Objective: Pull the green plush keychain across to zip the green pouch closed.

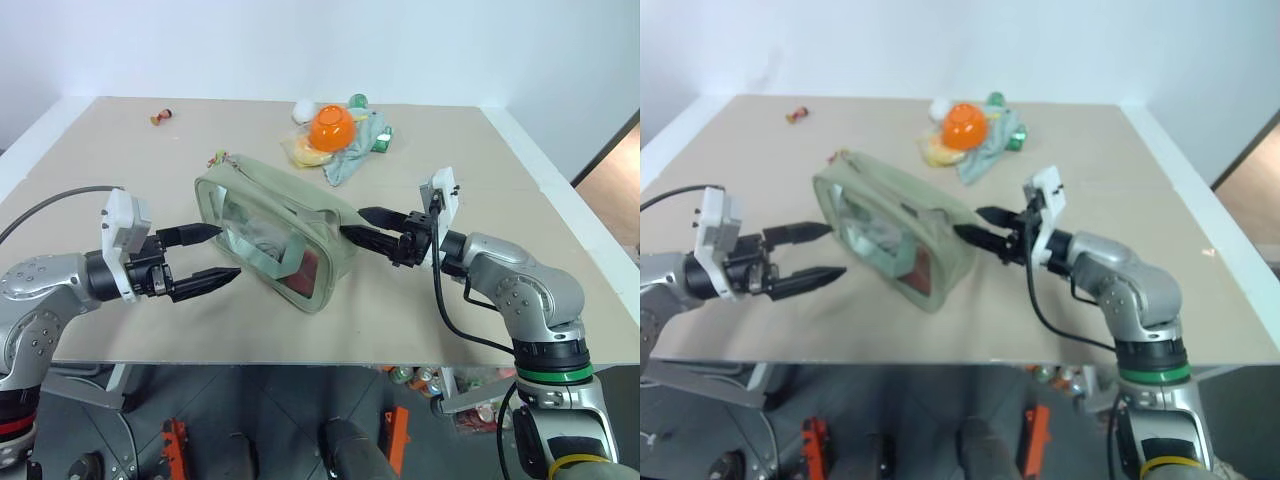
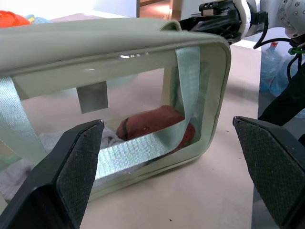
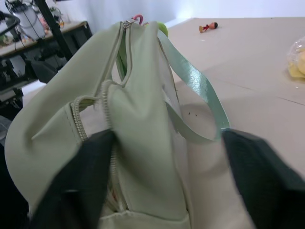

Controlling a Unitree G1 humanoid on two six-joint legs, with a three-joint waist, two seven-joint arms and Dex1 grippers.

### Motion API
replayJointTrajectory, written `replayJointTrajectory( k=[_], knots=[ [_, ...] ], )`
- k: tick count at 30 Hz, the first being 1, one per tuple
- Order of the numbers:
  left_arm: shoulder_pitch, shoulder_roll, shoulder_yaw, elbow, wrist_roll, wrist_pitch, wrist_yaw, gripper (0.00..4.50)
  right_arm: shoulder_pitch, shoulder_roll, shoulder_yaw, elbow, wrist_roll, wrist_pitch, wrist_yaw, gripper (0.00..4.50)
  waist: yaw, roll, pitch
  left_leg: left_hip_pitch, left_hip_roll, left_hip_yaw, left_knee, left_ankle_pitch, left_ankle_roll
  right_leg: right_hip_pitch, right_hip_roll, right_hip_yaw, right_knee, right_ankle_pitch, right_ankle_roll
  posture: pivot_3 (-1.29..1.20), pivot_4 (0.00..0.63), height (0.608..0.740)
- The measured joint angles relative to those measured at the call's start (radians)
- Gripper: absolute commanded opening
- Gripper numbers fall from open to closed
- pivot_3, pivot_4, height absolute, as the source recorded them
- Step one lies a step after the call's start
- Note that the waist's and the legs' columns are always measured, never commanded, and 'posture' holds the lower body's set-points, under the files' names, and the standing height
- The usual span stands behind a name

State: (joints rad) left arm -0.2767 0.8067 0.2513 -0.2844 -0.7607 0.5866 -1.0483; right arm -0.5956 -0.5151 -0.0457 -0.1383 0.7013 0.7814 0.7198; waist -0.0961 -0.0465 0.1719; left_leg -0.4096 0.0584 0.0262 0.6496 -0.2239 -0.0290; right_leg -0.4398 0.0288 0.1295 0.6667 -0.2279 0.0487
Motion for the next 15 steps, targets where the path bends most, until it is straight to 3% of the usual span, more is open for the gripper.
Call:
replayJointTrajectory(
  k=[6,7,15],
  knots=[
    [-0.006,-0.006,-0.008,0.017,0.017,-0.013,0.001,4.50,0.000,0.004,0.010,-0.004,0.001,0.001,0.037,0.21,0.000,0.000,0.000,0.000,0.000,0.000,0.000,0.000,0.000,0.000,0.000,0.000,0.000,0.000,0.000,0.00,0.150,0.739],
    [-0.008,-0.008,-0.010,0.019,0.018,-0.017,0.002,4.50,0.000,0.003,0.014,-0.008,0.001,0.001,0.044,0.06,0.000,0.000,0.000,0.000,0.000,0.000,0.000,0.000,0.000,0.000,0.000,0.000,0.000,0.000,0.000,0.00,0.150,0.739],
    [-0.026,-0.021,-0.020,0.039,0.039,-0.035,0.002,4.50,0.020,-0.024,0.048,-0.047,-0.016,-0.020,0.112,0.06,0.001,0.000,0.000,0.000,0.000,0.000,0.000,0.000,0.000,0.000,0.000,0.000,0.000,0.000,0.000,0.00,0.150,0.739]
  ],
)
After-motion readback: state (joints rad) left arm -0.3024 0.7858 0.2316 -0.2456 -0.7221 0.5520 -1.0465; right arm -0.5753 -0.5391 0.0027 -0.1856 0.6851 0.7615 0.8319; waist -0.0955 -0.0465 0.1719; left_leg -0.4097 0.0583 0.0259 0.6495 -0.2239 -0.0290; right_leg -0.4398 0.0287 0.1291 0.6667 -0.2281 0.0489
